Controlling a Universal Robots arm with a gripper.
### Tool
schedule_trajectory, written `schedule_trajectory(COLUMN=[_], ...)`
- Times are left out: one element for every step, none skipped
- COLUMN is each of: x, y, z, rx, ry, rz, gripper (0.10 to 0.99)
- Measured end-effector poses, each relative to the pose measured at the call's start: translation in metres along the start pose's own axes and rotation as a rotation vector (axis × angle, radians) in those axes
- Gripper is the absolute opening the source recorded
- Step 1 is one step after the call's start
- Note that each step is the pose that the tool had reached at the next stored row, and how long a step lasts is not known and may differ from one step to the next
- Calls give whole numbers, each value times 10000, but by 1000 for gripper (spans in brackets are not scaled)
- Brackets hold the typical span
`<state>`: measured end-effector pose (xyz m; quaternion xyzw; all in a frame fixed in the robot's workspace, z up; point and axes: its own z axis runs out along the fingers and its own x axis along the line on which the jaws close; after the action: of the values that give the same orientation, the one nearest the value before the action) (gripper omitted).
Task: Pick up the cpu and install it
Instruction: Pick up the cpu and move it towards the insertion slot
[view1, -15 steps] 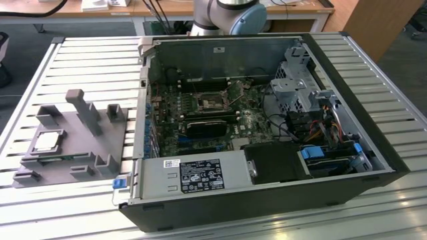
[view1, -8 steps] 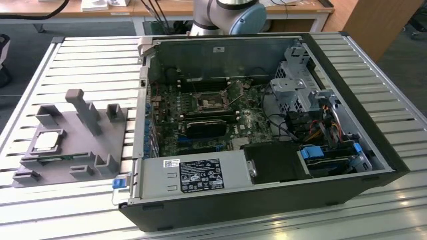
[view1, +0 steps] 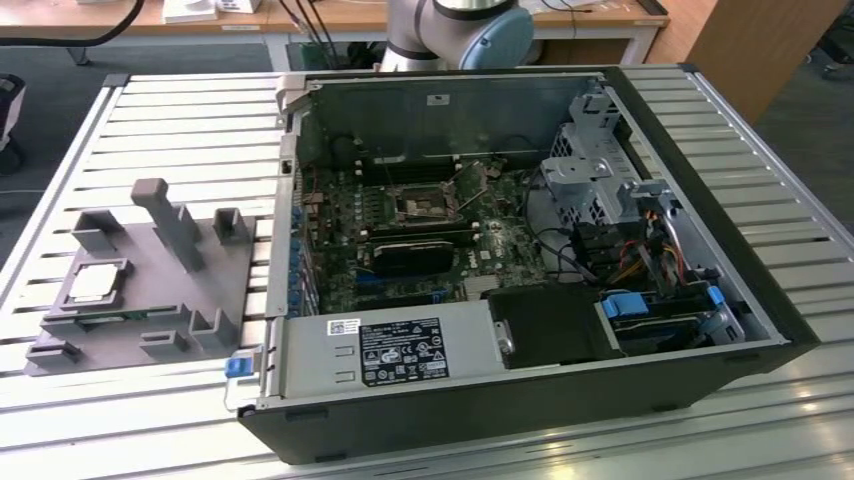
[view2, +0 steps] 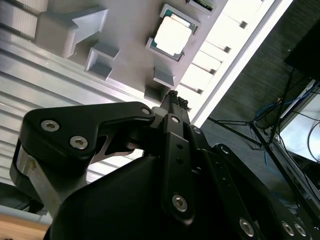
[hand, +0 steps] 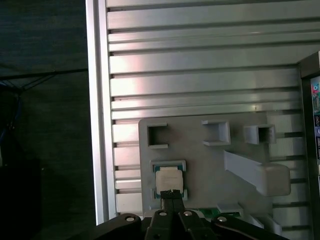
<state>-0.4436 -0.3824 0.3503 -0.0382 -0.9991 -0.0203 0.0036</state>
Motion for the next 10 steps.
schedule_trajectory(x=[0, 0, 0, 0, 0, 0, -1, -1, -1, -1], y=[0, -1, -1, -2, -2, -3, -3, -4, -4, -5], z=[8, 16, 26, 35, 45, 56, 67, 78, 88, 100], rx=[-1, 0, 0, 0, 0, 0, 1, 1, 2, 2], ry=[0, 0, 0, 0, 2, 5, 8, 12, 14, 15], rz=[0, 0, 0, 0, 0, 0, 0, 0, 0, 1], gripper=[106, 106, 106, 106, 106, 106, 106, 106, 106, 106])
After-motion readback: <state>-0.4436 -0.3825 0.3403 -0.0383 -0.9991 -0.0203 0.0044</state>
